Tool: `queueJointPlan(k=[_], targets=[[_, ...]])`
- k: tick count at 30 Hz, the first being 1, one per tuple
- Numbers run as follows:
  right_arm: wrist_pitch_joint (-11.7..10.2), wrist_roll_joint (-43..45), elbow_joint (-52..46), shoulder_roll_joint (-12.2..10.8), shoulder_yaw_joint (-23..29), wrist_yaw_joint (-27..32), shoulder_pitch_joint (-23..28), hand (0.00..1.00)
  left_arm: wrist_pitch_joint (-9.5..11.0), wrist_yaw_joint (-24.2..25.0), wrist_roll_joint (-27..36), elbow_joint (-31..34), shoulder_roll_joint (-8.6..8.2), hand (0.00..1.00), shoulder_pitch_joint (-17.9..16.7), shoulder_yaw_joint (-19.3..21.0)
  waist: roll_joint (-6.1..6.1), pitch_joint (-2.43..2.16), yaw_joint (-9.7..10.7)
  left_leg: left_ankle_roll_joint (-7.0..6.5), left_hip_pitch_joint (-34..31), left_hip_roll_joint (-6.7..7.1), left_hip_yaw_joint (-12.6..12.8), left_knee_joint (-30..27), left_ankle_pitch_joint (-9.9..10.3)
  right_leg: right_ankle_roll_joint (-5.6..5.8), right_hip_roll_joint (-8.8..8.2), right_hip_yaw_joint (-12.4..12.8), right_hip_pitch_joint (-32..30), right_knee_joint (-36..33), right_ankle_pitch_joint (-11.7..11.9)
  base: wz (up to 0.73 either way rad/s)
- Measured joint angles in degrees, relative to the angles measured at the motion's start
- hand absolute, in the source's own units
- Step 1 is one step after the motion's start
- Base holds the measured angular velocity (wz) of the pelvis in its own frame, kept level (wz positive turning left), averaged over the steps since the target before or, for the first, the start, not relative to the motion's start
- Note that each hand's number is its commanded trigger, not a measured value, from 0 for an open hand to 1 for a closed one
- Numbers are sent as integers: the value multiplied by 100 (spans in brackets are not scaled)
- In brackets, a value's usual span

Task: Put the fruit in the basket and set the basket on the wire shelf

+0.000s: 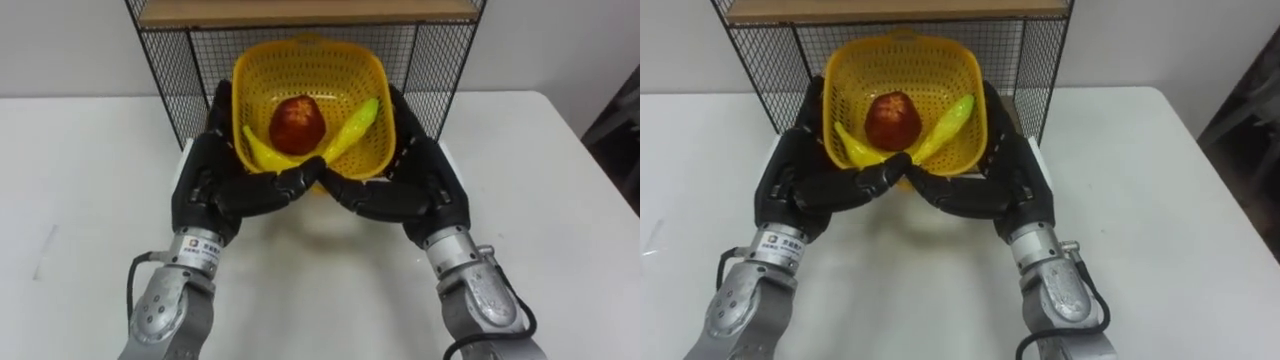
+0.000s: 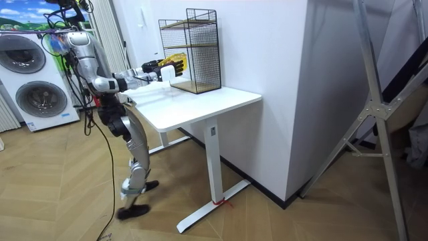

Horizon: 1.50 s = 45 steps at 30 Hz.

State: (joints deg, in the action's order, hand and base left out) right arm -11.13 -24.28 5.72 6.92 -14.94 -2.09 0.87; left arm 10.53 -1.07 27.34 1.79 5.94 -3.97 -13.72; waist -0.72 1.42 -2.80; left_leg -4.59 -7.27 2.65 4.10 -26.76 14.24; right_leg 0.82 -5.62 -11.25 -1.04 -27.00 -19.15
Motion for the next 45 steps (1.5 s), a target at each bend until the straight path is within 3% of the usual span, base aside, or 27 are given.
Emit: queueJointPlan(k=[6, 14, 18, 22, 29, 34, 45], targets=[[243, 10, 178, -23, 31, 0, -234, 0, -178, -4, -5, -34, -6, 0, 0, 58, -86, -35, -44, 8, 119, -6, -66, 255, -60, 24, 87, -59, 246, 495, 172, 6], [372, 4, 310, 4, 47, 201, -839, 0, -309, -188, -2, -318, -7, 0, 242, 80, -109, -31, 77, 23, 347, 9, -212, 514, -81, 43, 182, -252, 766, 1167, 412, 9], [466, -21, 594, -37, 51, 331, -1096, 0, -424, -278, 4, -854, -42, 0, 878, 158, -109, -19, 66, 27, 462, 17, -208, 551, -84, 47, 185, -271, 914, 1303, 440, 0], [600, -72, 928, -70, 58, 475, -1440, 0, -556, -356, 11, -1291, -168, 0, 1286, 227, -100, -11, 76, 30, 487, 9, -179, 603, -86, 44, 189, -273, 932, 1344, 464, -2], [1021, -94, 1194, -8, 53, 803, -1760, 0, -801, -510, 16, -2009, -210, 0, 1747, 236, -84, 0, 71, 30, 494, 11, -180, 610, -87, 46, 183, -274, 924, 1350, 468, 0], [1222, -151, 1514, -42, 52, 1162, -2278, 0, -1078, -634, 132, -2401, -221, 0, 2385, 294, 24, 51, 81, 26, 495, 19, -177, 619, -94, 47, 175, -282, 922, 1349, 468, 0], [1655, 16, 1868, -41, 53, 1280, -2614, 0, -1498, -782, 239, -2774, -336, 0, 2572, 462, 96, 21, 112, 54, 588, 20, -164, 749, -159, 45, 167, -269, 941, 1350, 469, -1]])
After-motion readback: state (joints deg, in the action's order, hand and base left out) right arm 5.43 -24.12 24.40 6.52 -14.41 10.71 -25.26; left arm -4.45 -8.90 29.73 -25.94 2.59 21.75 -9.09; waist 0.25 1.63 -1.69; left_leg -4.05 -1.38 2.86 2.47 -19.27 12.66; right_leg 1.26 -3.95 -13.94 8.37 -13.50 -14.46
